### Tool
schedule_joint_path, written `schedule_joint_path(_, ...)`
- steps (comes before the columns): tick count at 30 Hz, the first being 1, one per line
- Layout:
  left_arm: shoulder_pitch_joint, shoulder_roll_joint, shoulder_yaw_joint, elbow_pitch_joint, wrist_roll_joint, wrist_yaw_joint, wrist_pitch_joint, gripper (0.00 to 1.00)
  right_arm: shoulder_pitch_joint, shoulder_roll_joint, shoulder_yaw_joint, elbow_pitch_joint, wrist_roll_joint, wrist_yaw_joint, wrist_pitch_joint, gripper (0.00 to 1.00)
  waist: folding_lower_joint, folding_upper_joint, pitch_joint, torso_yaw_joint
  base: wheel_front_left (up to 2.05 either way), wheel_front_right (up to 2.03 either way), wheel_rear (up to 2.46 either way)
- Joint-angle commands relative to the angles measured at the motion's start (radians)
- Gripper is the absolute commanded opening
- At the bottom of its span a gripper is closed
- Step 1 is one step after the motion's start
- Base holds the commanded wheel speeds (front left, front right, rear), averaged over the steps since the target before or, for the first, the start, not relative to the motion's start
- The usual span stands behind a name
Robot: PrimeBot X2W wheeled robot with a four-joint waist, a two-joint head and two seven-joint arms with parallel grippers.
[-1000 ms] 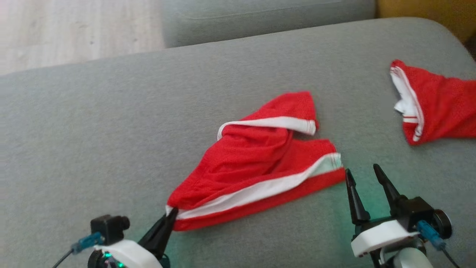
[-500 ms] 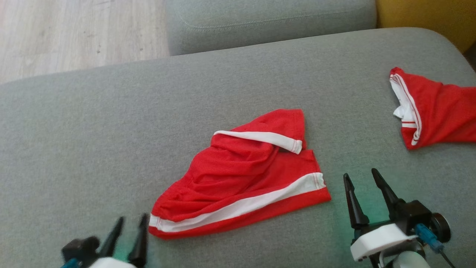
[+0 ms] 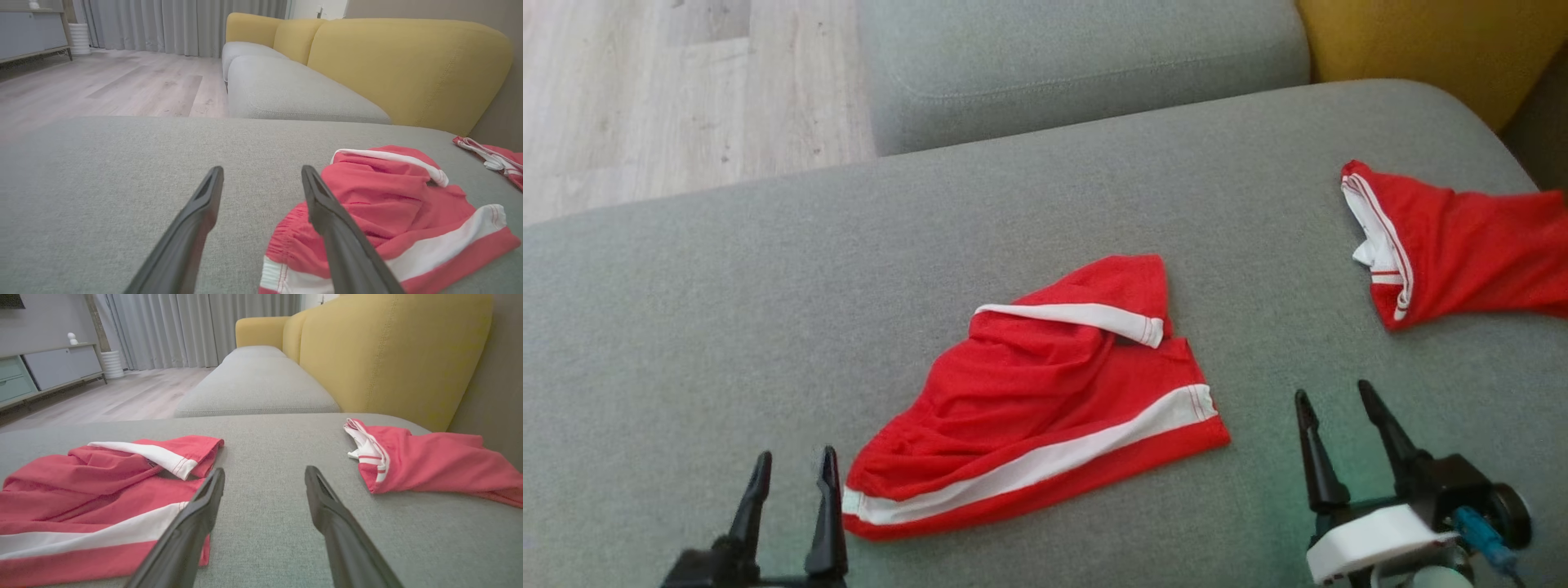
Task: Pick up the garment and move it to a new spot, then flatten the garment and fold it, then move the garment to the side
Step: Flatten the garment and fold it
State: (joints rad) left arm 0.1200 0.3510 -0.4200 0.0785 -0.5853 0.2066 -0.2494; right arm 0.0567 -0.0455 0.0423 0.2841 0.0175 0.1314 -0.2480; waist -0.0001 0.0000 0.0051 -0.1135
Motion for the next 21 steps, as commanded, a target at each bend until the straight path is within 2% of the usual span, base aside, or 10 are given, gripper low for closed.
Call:
schedule_joint_path(1, -0.009, -0.014, 0.066, -0.029, 0.057, -0.004, -0.012, 1.00, -0.007, -0.005, 0.016, -0.050, 0.000, -0.001, -0.014, 1.00, 0.0001, 0.0000, -0.006, 0.005, 0.00, 0.00, 0.00)
schedule_joint_path(5, 0.032, -0.077, 0.139, -0.020, 0.189, -0.021, -0.012, 1.00, 0.009, -0.005, 0.008, -0.067, 0.003, -0.001, -0.014, 1.00, 0.0001, 0.0000, -0.015, 0.017, 0.00, 0.00, 0.00)
schedule_joint_path(7, 0.044, -0.090, 0.156, -0.009, 0.220, -0.028, -0.012, 1.00, 0.013, -0.005, 0.007, -0.065, 0.004, -0.001, -0.014, 1.00, 0.0001, 0.0000, -0.017, 0.020, 0.00, 0.00, 0.00)
schedule_joint_path(8, 0.063, -0.122, 0.188, 0.017, 0.258, -0.054, -0.012, 1.00, 0.017, -0.005, 0.006, -0.059, 0.007, -0.001, -0.014, 1.00, 0.0001, 0.0000, -0.018, 0.027, 0.00, 0.00, 0.00)
schedule_joint_path(14, 0.089, -0.194, 0.292, 0.052, 0.341, -0.115, -0.012, 1.00, 0.017, -0.005, 0.027, -0.043, 0.031, -0.001, -0.014, 1.00, 0.0001, 0.0000, -0.021, 0.044, 0.00, 0.00, 0.00)
schedule_joint_path(21, 0.102, -0.242, 0.374, 0.066, 0.405, -0.176, -0.012, 1.00, 0.007, -0.005, 0.047, -0.040, 0.040, -0.001, -0.014, 1.00, 0.0001, 0.0000, -0.024, 0.070, 0.00, 0.00, 0.00)
